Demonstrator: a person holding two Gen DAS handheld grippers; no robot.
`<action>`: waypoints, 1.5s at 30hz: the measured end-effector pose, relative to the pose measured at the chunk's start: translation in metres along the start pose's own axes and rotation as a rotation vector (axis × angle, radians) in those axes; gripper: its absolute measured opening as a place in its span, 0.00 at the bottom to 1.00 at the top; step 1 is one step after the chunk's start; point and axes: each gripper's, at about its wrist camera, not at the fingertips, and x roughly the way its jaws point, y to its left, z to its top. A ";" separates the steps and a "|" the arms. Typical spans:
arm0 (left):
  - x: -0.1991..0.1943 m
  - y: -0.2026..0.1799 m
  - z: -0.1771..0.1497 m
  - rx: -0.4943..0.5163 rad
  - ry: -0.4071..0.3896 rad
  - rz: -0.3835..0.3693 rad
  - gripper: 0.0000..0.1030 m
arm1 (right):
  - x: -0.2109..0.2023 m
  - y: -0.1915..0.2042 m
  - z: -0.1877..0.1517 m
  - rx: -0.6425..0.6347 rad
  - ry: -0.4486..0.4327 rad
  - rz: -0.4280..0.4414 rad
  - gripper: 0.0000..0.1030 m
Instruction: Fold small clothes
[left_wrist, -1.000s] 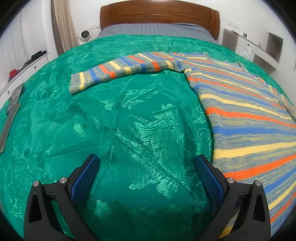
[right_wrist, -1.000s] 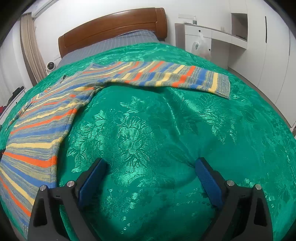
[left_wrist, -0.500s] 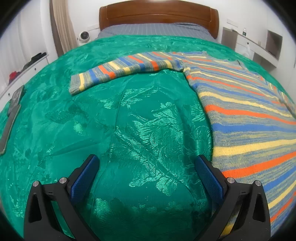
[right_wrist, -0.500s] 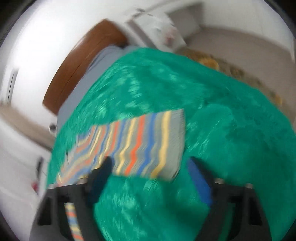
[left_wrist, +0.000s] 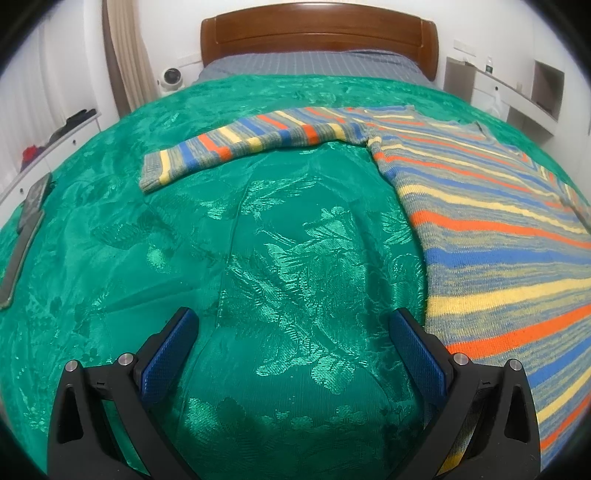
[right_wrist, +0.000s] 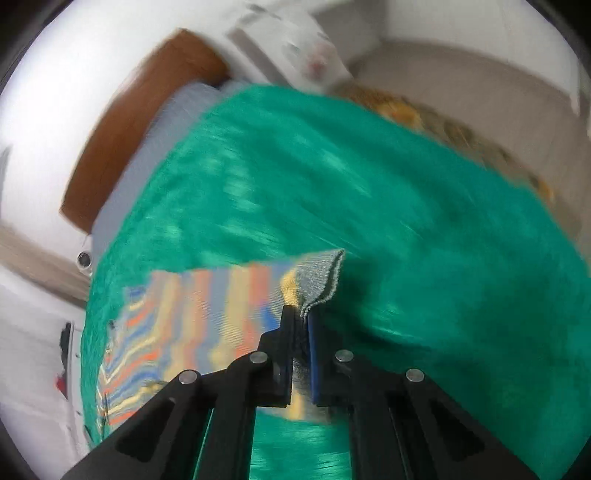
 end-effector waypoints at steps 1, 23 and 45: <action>0.000 0.000 0.000 0.000 0.000 0.000 1.00 | -0.011 0.030 0.003 -0.064 -0.030 0.023 0.07; 0.001 -0.001 -0.001 0.000 -0.010 -0.004 1.00 | 0.014 0.355 -0.200 -0.905 -0.016 -0.066 0.75; 0.001 -0.004 -0.004 -0.006 -0.033 0.007 1.00 | -0.154 0.309 -0.241 -0.905 -0.219 -0.354 0.98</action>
